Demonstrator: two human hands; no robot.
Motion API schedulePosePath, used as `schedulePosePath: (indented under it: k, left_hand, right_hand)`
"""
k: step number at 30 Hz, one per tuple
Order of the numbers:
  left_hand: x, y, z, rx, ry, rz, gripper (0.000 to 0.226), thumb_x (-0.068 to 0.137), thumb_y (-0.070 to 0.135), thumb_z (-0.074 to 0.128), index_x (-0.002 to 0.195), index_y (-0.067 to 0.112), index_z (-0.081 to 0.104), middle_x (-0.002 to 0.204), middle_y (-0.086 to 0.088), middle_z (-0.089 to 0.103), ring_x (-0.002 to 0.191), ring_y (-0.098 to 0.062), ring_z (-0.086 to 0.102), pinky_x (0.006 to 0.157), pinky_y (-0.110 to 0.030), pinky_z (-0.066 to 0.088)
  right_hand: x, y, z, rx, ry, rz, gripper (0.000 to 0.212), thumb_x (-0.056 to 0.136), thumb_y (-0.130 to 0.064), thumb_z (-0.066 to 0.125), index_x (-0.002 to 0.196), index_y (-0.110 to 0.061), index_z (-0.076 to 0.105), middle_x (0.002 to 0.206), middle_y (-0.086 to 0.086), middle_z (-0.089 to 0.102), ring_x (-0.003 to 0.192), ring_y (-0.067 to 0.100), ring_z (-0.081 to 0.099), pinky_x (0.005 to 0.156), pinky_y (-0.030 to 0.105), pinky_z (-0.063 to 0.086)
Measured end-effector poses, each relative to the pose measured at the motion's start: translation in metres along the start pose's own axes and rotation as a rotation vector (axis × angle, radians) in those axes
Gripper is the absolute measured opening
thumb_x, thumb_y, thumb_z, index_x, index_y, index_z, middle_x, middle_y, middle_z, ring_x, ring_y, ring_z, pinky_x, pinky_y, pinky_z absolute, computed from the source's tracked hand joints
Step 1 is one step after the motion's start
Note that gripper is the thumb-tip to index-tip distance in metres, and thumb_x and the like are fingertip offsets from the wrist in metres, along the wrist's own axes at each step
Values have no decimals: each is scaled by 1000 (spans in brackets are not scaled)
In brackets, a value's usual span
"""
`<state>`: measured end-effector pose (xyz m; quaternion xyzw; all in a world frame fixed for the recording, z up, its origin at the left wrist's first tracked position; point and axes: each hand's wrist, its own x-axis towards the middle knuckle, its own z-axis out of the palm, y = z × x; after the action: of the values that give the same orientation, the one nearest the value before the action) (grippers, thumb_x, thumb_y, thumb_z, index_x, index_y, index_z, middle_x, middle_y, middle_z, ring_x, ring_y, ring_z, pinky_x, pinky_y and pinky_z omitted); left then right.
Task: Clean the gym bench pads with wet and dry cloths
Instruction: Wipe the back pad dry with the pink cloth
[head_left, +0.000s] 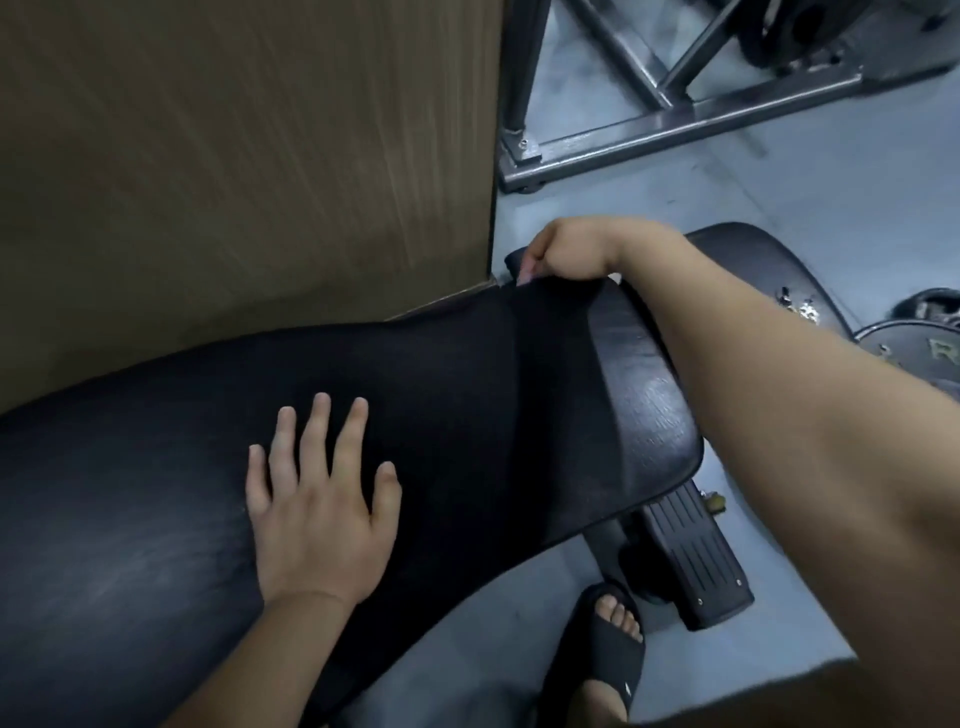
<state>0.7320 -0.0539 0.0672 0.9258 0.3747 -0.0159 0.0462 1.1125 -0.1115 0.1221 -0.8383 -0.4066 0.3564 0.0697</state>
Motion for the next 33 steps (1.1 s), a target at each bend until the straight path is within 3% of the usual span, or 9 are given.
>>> schedulePosePath:
  k: [3, 6, 12, 15, 17, 19, 24, 28, 33]
  left_hand:
    - [0, 0, -1, 10, -2, 1, 66, 99, 55, 25, 161, 33, 22, 168, -1, 19, 157, -26, 6, 125, -56, 11]
    - [2, 0, -2, 11, -5, -1, 66, 98, 55, 25, 161, 34, 22, 168, -2, 20, 157, -27, 7, 125, -56, 11]
    - [1, -1, -1, -2, 1, -1, 66, 98, 54, 26, 161, 34, 20, 168, -1, 19, 157, -27, 6, 125, -56, 10]
    - [2, 0, -3, -7, 0, -4, 66, 98, 55, 27, 160, 34, 22, 168, -1, 19, 157, -27, 7, 125, -56, 10]
    - [2, 0, -3, -5, -2, -10, 66, 98, 55, 27, 160, 34, 23, 168, -1, 20, 157, -27, 8, 125, -56, 11]
    - [2, -1, -3, 7, -1, -3, 67, 97, 54, 28, 160, 34, 23, 168, -1, 21, 157, -28, 9, 124, -57, 13]
    - [2, -2, -1, -15, -1, -9, 66, 97, 54, 30, 160, 35, 23, 168, -1, 19, 157, -27, 7, 125, -56, 11]
    - [1, -3, -3, -15, -1, 0, 67, 97, 55, 29, 160, 35, 21, 169, 0, 18, 157, -27, 7, 124, -56, 12]
    - [1, -3, -2, -9, -1, 2, 67, 97, 54, 30, 160, 34, 21, 169, -1, 18, 157, -27, 7, 124, -56, 12]
  right_hand:
    - [21, -50, 18, -54, -100, -124, 16, 96, -22, 63, 95, -28, 78, 103, -13, 74, 103, 11, 66, 98, 31, 51]
    - [33, -81, 33, -35, -136, -213, 11, 95, -32, 69, 100, -31, 78, 98, -17, 74, 95, 3, 65, 88, 27, 52]
    - [28, -43, 2, -96, -124, -54, 19, 89, -15, 67, 95, -26, 81, 72, -13, 74, 75, 10, 61, 75, 28, 48]
    - [32, -83, 21, -1, -140, -139, 24, 90, -11, 63, 92, -27, 81, 84, -7, 77, 77, 13, 64, 71, 29, 49]
    - [37, -123, 43, 128, -170, -235, 23, 94, -13, 63, 99, -29, 79, 91, -13, 77, 77, 4, 64, 67, 22, 50]
    - [40, -150, 54, 141, -175, -301, 23, 97, -18, 63, 106, -35, 75, 83, -23, 72, 73, -6, 62, 63, 12, 49]
    - [49, -132, 41, -19, -264, -219, 16, 96, -20, 66, 108, -23, 76, 90, -3, 72, 85, 18, 64, 79, 31, 50]
    - [51, -149, 49, -22, -263, -196, 20, 97, -18, 62, 107, -29, 76, 89, -10, 73, 81, 10, 64, 72, 25, 49]
    - [50, -170, 67, -9, -259, -234, 27, 102, -27, 56, 121, -37, 72, 116, -14, 68, 103, 8, 63, 90, 31, 51]
